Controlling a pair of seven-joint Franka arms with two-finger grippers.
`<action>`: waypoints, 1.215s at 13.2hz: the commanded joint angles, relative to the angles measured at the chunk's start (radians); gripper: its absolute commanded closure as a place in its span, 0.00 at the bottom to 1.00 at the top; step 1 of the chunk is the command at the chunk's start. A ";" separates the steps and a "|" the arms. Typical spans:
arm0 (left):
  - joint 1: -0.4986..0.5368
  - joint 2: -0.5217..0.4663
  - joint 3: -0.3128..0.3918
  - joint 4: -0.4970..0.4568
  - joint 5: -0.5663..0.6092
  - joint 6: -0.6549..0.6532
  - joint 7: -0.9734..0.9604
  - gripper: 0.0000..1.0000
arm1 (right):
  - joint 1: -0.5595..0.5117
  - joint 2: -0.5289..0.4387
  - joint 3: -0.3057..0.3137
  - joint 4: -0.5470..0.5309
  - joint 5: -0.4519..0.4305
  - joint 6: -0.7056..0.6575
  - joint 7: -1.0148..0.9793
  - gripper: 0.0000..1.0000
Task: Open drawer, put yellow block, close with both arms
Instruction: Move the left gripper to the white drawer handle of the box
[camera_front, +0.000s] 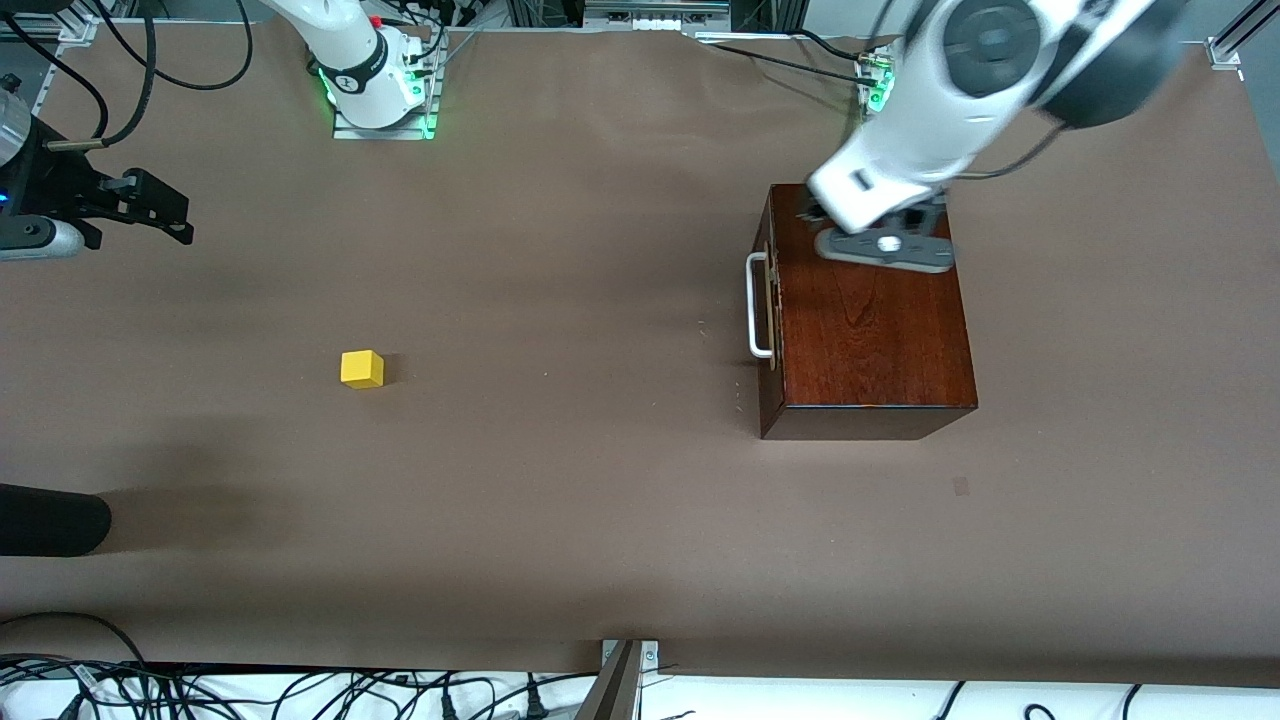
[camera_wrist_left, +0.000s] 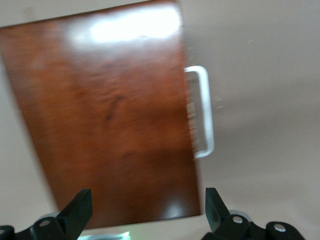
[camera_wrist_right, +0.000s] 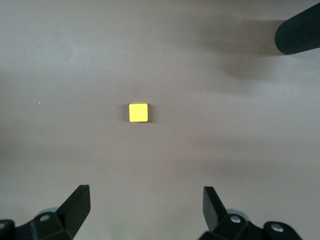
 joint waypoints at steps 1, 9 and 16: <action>0.009 0.075 -0.046 0.022 0.011 0.098 -0.104 0.00 | 0.000 0.007 -0.001 0.021 -0.008 -0.017 0.013 0.00; -0.256 0.303 -0.046 0.022 0.396 0.215 -0.561 0.00 | -0.008 0.014 -0.003 0.021 -0.012 -0.015 0.013 0.00; -0.269 0.377 -0.038 0.015 0.575 0.223 -0.583 0.00 | -0.007 0.020 -0.001 0.023 -0.005 -0.017 0.015 0.00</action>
